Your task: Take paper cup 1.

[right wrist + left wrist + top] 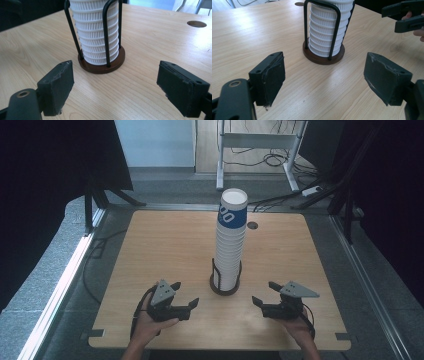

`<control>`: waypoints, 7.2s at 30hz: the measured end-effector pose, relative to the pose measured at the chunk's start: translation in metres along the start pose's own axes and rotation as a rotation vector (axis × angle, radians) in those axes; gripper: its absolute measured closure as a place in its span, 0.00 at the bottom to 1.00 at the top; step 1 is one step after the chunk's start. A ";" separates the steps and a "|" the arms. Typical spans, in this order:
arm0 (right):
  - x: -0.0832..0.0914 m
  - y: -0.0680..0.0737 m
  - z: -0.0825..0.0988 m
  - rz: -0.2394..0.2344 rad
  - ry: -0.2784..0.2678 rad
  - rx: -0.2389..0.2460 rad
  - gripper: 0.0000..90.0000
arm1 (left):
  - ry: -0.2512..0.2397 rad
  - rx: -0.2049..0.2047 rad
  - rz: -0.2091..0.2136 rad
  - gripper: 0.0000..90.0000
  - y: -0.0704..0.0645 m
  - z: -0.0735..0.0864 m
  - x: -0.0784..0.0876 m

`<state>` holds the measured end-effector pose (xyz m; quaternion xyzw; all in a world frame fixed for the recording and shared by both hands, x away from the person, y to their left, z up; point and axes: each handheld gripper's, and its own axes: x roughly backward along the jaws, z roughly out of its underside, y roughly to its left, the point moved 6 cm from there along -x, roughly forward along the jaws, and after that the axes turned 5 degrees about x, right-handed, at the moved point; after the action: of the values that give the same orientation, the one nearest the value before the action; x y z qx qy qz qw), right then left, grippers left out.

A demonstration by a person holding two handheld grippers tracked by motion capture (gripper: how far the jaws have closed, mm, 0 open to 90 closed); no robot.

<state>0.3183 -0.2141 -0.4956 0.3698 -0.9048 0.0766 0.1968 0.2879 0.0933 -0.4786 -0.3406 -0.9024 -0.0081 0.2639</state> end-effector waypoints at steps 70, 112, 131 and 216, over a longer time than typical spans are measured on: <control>0.008 0.000 0.010 0.032 0.020 0.076 0.23 | -0.076 -0.003 0.047 0.17 -0.005 -0.041 -0.002; 0.007 -0.003 0.014 0.052 0.051 0.101 0.23 | -0.071 -0.080 0.119 0.17 -0.028 -0.104 -0.052; 0.008 -0.005 0.014 0.057 0.044 0.107 0.22 | -0.080 -0.102 0.124 0.13 -0.030 -0.120 -0.067; 0.034 -0.013 -0.150 -0.212 -0.228 0.104 0.26 | -0.048 -0.118 0.116 0.14 -0.026 -0.125 -0.101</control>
<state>0.3502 -0.2021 -0.3447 0.4790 -0.8721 0.0598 0.0806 0.3942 -0.0120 -0.4152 -0.4073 -0.8852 -0.0376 0.2216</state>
